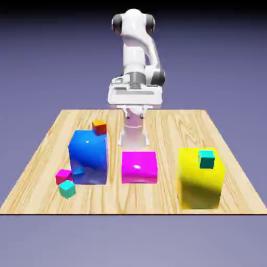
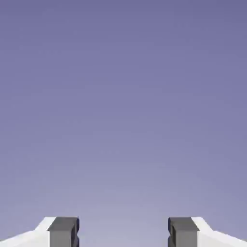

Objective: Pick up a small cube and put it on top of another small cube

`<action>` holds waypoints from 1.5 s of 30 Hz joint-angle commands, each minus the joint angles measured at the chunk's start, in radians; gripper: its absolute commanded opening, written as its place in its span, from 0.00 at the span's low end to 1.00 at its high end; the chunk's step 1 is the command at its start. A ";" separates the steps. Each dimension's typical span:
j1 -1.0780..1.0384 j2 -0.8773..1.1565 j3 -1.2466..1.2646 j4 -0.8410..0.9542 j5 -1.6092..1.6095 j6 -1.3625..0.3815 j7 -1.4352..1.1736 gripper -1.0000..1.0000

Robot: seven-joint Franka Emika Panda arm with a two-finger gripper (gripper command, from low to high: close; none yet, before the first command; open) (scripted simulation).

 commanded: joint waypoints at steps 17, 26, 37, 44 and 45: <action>-0.428 0.616 -0.176 0.388 0.400 -0.498 0.377 0.50; -0.575 0.858 -0.222 0.448 0.423 -0.582 0.680 0.50; -0.577 0.873 -0.215 0.449 0.434 -0.569 0.672 0.00; -0.431 0.861 -0.225 0.636 0.302 -0.781 0.646 0.00; -0.433 0.897 -0.212 0.626 0.323 -0.738 0.630 0.00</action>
